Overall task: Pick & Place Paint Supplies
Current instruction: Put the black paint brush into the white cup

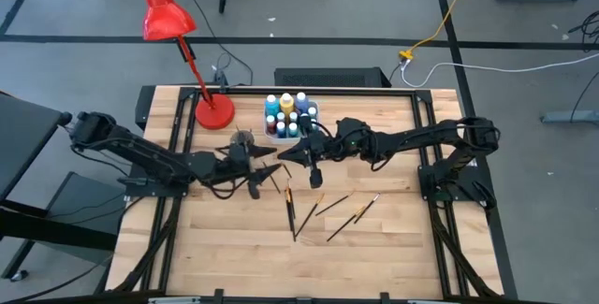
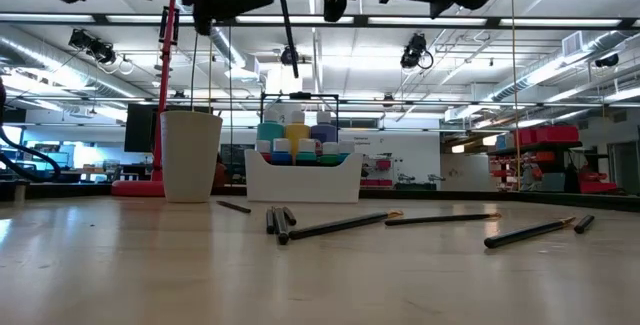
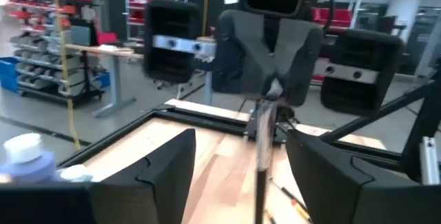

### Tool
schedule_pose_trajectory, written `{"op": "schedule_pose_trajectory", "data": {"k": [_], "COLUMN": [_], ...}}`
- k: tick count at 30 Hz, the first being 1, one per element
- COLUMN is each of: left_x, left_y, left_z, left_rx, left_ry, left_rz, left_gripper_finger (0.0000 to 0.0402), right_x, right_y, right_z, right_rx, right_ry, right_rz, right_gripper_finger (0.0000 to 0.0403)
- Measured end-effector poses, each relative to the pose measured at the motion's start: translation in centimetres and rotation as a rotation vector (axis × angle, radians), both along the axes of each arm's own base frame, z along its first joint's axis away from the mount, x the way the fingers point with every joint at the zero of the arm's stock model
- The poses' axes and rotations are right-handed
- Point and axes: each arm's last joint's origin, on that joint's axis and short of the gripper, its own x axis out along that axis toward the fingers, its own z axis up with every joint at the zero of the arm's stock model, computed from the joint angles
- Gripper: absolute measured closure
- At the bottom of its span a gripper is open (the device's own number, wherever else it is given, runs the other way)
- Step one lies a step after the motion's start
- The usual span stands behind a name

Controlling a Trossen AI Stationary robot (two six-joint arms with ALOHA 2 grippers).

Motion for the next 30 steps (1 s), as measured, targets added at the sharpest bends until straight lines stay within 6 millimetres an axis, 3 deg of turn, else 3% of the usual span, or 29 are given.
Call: {"op": "schedule_pose_trajectory", "data": {"k": [9, 15, 23, 30], "left_x": [2.1, 2.1, 2.1, 2.1], "left_y": [0.2, 0.2, 0.3, 0.3], "left_z": [0.1, 0.1, 0.0, -0.8], "left_rx": [0.006, 0.008, -0.018, -0.074], "left_ry": [0.022, 0.029, 0.033, 0.083], "left_rz": [0.024, 0.024, 0.04, 0.069], "left_gripper_finger": [0.0168, 0.0232, 0.0376, 0.0367], "right_x": [0.0, 0.0, 0.0, 0.0], "right_y": [0.1, 0.1, 0.0, -0.1], "right_z": [0.1, 0.0, -0.1, -0.8], "right_rx": [-0.001, -0.007, 0.003, 0.021], "right_ry": [-0.005, -0.002, 0.009, 0.091], "right_rz": [0.003, 0.002, -0.009, -0.036], "right_gripper_finger": [0.0403, 0.0403, 0.0385, 0.0345]}}
